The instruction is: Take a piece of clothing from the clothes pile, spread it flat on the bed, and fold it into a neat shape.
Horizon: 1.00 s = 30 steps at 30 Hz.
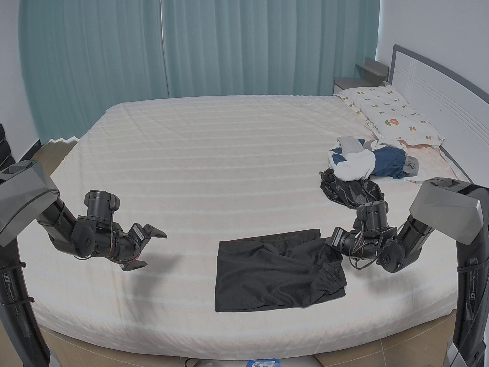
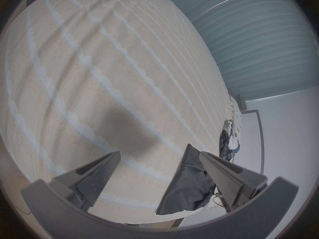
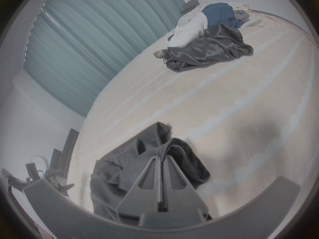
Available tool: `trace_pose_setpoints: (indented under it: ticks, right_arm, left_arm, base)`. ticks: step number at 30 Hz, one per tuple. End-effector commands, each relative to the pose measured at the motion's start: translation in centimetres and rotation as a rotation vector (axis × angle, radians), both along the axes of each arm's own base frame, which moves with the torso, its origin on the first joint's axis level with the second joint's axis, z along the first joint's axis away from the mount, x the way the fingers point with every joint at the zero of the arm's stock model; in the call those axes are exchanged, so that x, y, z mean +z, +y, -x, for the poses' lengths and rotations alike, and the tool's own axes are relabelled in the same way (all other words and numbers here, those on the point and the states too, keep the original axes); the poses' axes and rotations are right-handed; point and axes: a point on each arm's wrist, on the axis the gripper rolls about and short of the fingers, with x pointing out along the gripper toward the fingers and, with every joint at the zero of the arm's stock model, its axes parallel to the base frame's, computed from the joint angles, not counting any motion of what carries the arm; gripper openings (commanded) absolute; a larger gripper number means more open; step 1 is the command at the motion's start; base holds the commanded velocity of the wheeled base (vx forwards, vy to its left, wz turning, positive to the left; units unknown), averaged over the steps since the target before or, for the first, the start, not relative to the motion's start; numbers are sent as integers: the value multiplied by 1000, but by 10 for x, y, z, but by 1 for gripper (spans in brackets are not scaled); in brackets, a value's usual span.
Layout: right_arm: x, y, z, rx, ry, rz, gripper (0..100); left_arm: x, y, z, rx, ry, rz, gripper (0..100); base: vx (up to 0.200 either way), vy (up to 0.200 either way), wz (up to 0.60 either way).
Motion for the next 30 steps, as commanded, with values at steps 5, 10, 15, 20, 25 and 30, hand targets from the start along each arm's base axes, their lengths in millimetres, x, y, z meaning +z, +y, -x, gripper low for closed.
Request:
trace_pose_setpoints:
  ticks: [5, 10, 15, 20, 25, 30]
  right_arm:
    - [42, 0, -10, -12, -139, -99, 0]
    - [47, 0, -16, -11, -166, -103, 0]
    - [37, -2, -27, -20, -165, -103, 0]
    - [13, 1, -30, -19, -118, -88, 0]
    - [3, -2, -28, -24, -84, -79, 100]
    - [19, -17, -14, -46, -87, -81, 100]
  left_arm:
    - [0, 0, 0, 0, 1, 0, 100]
    - [0, 0, 0, 1, 1, -1, 100]
    - [0, 0, 0, 1, 1, -1, 100]
    - [0, 0, 0, 1, 1, -1, 100]
    - [0, 0, 0, 1, 1, -1, 100]
    - [0, 0, 0, 1, 1, -1, 100]
  base:
    - [0, 0, 0]
    - [0, 0, 0]
    - [0, 0, 0]
    - [0, 0, 0]
    - [0, 0, 0]
    - [0, 0, 0]
